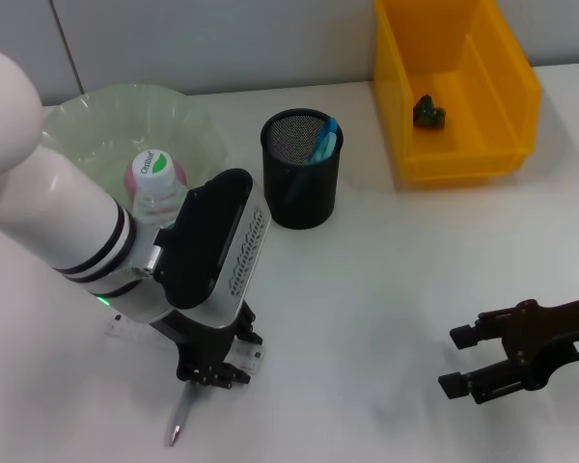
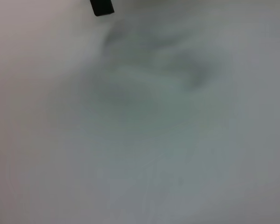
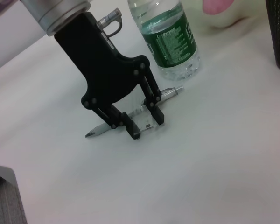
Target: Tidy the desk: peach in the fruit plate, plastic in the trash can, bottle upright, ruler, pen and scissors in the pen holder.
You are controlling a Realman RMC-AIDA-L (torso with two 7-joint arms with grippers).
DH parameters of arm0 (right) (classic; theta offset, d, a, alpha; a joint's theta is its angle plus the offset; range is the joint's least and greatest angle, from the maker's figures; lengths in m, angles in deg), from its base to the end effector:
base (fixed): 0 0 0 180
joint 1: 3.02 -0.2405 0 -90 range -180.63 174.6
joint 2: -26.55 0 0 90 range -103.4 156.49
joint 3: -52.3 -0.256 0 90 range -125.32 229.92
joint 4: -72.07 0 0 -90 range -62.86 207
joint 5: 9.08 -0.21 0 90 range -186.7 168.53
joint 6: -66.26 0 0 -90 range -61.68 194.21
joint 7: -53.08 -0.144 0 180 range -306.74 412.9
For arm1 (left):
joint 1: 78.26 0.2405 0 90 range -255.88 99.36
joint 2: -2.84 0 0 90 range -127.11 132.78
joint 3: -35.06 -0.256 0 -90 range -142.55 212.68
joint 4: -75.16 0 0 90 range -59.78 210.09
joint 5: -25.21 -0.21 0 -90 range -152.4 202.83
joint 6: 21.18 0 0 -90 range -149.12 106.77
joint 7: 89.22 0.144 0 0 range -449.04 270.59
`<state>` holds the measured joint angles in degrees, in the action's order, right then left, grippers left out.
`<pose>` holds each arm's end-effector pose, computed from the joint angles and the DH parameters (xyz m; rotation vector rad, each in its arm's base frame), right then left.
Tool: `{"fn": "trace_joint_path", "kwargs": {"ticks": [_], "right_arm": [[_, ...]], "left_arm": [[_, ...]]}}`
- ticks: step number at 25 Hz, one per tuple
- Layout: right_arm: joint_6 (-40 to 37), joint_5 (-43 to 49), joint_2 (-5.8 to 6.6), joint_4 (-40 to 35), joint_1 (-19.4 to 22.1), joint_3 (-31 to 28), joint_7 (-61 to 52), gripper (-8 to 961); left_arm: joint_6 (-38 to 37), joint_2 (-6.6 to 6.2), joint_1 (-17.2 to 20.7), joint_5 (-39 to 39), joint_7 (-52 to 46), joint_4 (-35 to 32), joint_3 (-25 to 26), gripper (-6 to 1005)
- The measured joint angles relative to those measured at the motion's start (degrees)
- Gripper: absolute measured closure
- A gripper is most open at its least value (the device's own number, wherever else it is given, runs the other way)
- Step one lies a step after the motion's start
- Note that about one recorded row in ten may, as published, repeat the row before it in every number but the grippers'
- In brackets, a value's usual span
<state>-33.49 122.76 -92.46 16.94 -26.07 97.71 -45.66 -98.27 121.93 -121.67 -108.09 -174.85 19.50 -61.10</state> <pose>0.2946 0.2820 0.0216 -2.8923 0.9722 0.1998 -0.1663 0.3416 -0.0914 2.9181 -0.6554 -0.5584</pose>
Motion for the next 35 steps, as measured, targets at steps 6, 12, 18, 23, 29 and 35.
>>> {"fn": "trace_joint_path", "kwargs": {"ticks": [6, 12, 18, 23, 29, 35], "right_arm": [[0.0, 0.0, 0.0, 0.0, -0.1, 0.1, 0.0, 115], [0.0, 0.0, 0.0, 0.0, -0.1, 0.1, 0.1, 115], [0.0, 0.0, 0.04, -0.3, 0.3, 0.1, 0.2, 115], [-0.2, 0.0, 0.2, -0.5, 0.3, -0.3, 0.3, 115], [-0.1, 0.0, 0.35, -0.5, 0.4, -0.6, 0.4, 115], [0.0, -0.2, 0.28, -0.5, 0.5, -0.7, 1.0, 115]], "left_arm": [[-1.0, 0.0, -0.2, -0.1, -0.7, -0.7, 0.0, 596], [-7.4, -0.03, 2.0, 0.5, -4.7, -10.5, 0.5, 614], [-12.6, -0.29, 5.3, 4.0, -6.8, -21.1, 1.1, 613], [-15.4, -0.41, 7.3, 12.1, -5.8, -26.3, 5.6, 613], [-12.6, -0.34, 11.3, 26.0, -2.2, -29.8, 10.2, 612], [0.2, -0.2, 14.2, 37.5, 2.8, -28.6, 9.1, 613]]}}
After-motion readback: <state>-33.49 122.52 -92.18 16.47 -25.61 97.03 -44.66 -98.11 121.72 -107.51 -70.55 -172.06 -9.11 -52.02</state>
